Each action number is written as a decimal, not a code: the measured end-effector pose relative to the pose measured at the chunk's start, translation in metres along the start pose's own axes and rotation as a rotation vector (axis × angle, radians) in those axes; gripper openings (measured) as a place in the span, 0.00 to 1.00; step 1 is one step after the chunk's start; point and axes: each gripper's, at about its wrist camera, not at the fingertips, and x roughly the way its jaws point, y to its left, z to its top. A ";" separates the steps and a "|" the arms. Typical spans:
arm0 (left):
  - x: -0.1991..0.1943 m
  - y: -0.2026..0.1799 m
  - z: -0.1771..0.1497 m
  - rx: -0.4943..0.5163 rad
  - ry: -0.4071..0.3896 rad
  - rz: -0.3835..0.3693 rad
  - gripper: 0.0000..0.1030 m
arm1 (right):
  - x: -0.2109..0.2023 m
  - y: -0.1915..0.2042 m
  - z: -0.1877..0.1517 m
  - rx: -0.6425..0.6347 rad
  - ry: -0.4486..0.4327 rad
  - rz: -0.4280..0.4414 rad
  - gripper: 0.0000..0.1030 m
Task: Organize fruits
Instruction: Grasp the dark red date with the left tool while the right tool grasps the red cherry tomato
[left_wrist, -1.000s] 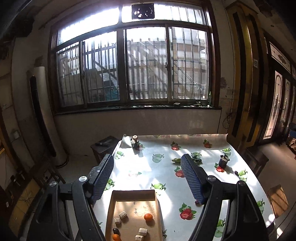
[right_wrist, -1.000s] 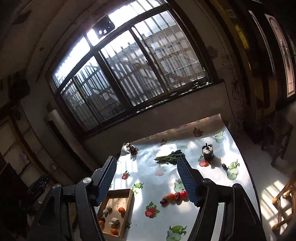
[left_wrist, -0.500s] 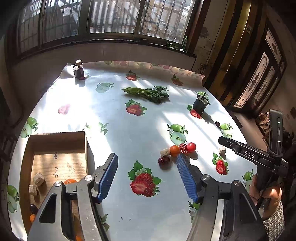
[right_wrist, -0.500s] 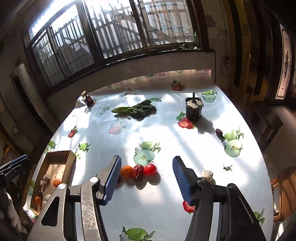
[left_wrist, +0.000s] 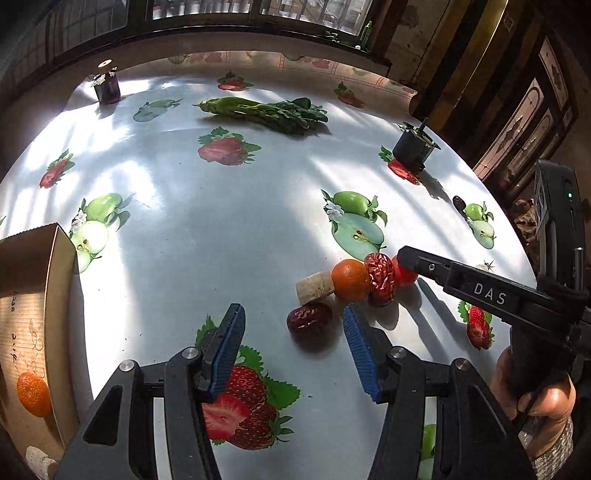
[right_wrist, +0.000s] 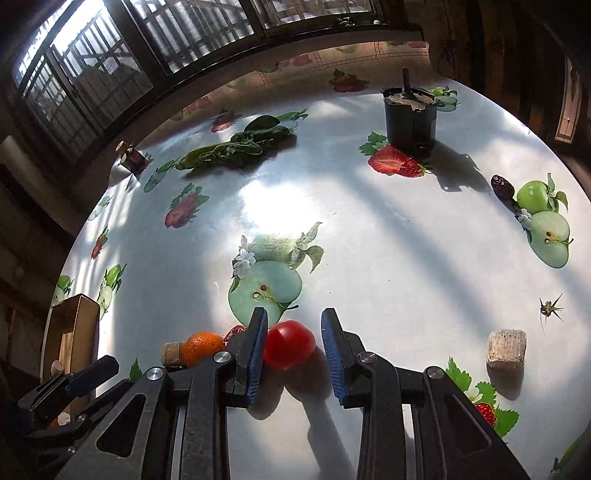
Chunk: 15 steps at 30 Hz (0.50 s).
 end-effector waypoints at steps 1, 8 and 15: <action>0.001 0.001 -0.001 0.001 0.004 -0.004 0.53 | -0.003 -0.001 -0.004 -0.004 0.018 0.020 0.31; 0.006 0.004 0.002 0.009 0.012 -0.029 0.53 | -0.055 -0.025 -0.042 -0.001 0.006 0.063 0.31; 0.021 -0.001 -0.002 0.000 0.026 -0.055 0.53 | -0.046 -0.027 -0.045 0.009 -0.053 0.095 0.35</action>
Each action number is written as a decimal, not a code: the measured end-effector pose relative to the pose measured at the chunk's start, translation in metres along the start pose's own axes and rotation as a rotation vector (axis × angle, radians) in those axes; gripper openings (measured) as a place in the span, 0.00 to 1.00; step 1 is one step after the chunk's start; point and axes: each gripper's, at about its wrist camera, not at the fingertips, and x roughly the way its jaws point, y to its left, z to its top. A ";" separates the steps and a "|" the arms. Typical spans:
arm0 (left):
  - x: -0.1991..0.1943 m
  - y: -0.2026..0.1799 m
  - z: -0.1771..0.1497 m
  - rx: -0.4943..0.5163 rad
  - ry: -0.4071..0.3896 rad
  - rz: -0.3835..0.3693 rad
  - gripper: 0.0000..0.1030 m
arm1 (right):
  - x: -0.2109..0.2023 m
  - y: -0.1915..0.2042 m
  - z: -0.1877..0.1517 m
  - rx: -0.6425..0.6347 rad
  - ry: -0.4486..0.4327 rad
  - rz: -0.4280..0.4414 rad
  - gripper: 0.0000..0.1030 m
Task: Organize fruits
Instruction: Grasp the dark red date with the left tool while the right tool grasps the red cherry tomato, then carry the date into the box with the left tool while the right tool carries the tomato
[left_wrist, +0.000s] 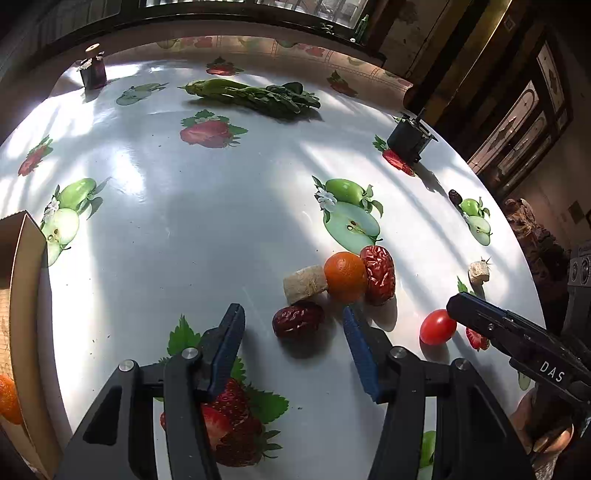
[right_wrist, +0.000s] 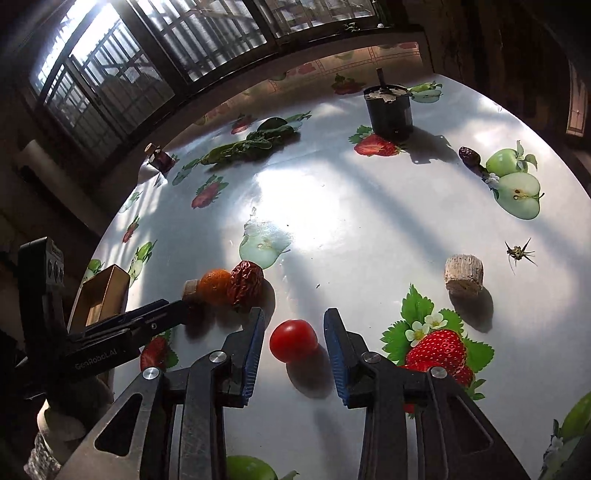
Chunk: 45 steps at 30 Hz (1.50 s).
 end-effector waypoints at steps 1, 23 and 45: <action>0.001 -0.002 -0.001 0.013 -0.002 0.005 0.53 | 0.003 -0.001 -0.002 -0.001 0.003 0.002 0.35; -0.014 -0.020 -0.024 0.102 -0.080 0.088 0.29 | -0.006 0.015 -0.049 -0.116 0.042 -0.065 0.45; -0.126 0.045 -0.092 -0.113 -0.242 0.087 0.29 | -0.036 0.066 -0.074 -0.240 0.002 -0.074 0.34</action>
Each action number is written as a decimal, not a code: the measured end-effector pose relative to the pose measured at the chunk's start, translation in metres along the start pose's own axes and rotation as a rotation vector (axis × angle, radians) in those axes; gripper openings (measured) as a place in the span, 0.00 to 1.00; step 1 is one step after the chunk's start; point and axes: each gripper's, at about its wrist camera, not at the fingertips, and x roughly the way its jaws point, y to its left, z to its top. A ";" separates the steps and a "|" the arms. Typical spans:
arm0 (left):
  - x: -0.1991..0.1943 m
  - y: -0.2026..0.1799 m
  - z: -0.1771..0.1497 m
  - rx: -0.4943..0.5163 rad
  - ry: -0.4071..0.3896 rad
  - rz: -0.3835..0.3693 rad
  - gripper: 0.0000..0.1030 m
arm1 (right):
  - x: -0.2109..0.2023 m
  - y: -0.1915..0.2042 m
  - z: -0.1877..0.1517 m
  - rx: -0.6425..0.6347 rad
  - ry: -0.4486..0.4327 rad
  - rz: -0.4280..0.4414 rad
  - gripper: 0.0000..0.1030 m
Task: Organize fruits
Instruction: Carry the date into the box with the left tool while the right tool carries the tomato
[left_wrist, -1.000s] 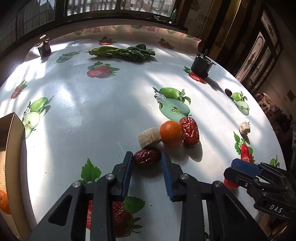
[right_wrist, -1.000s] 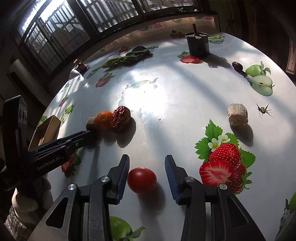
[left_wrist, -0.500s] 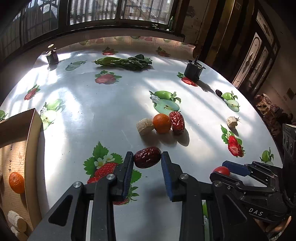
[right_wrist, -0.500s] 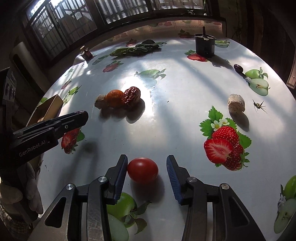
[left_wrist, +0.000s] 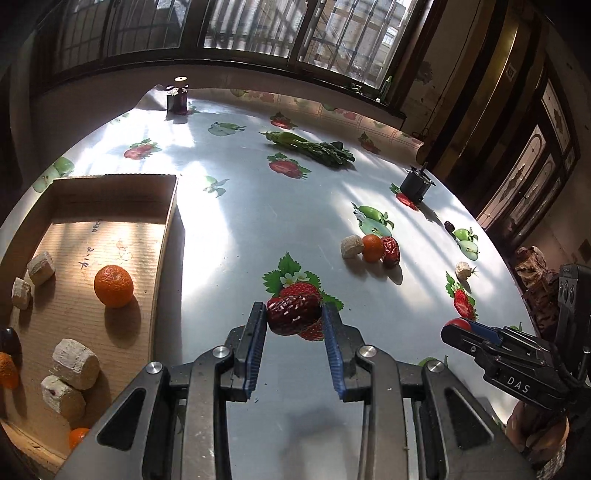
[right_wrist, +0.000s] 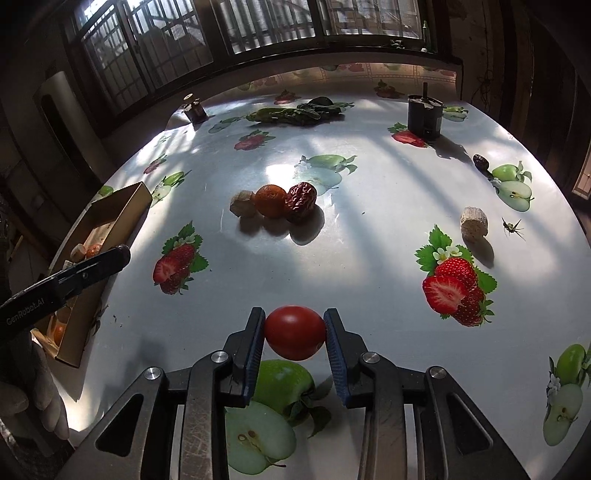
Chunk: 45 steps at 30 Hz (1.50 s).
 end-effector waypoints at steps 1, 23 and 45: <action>-0.007 0.010 0.001 -0.016 -0.014 0.019 0.29 | -0.002 0.008 0.002 -0.007 -0.006 0.010 0.34; -0.034 0.193 0.008 -0.315 -0.001 0.288 0.29 | 0.077 0.222 0.073 -0.184 0.074 0.321 0.34; -0.027 0.206 0.004 -0.337 0.021 0.289 0.32 | 0.173 0.269 0.093 -0.210 0.187 0.256 0.35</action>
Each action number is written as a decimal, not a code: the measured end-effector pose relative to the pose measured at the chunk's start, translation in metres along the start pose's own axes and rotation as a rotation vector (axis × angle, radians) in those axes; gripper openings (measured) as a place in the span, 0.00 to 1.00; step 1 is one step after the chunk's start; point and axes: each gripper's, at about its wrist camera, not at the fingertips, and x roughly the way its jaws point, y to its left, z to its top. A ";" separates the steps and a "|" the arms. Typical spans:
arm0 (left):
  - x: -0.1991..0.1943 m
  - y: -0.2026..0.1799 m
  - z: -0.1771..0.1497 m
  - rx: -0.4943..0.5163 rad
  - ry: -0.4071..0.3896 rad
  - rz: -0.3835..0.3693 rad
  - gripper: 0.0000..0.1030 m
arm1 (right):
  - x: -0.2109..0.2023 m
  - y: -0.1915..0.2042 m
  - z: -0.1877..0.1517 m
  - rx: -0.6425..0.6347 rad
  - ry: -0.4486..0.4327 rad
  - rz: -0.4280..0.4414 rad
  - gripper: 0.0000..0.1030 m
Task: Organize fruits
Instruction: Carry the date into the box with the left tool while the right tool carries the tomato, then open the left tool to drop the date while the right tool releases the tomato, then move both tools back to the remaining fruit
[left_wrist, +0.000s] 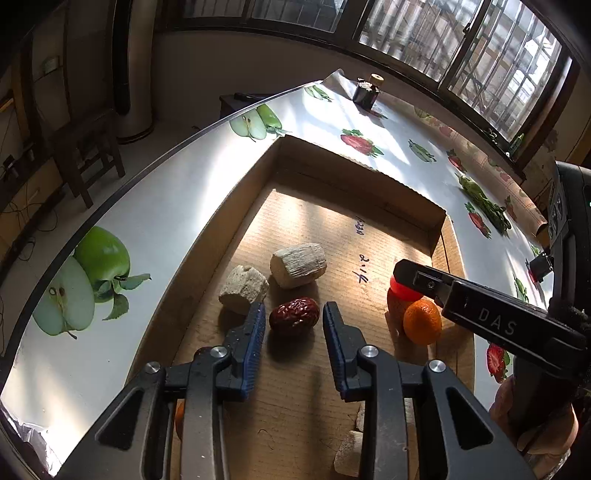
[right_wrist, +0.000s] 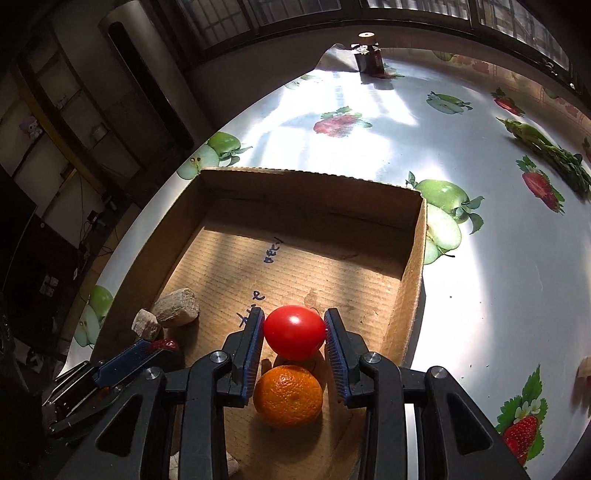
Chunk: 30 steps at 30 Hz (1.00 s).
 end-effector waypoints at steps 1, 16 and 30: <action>-0.004 0.000 0.000 -0.001 -0.008 -0.003 0.37 | -0.003 0.000 -0.001 0.005 -0.007 0.004 0.35; -0.074 -0.065 -0.026 0.180 -0.227 0.109 0.80 | -0.129 -0.031 -0.060 0.130 -0.271 -0.109 0.62; -0.098 -0.112 -0.057 0.279 -0.238 0.087 0.80 | -0.172 -0.059 -0.134 0.199 -0.336 -0.217 0.62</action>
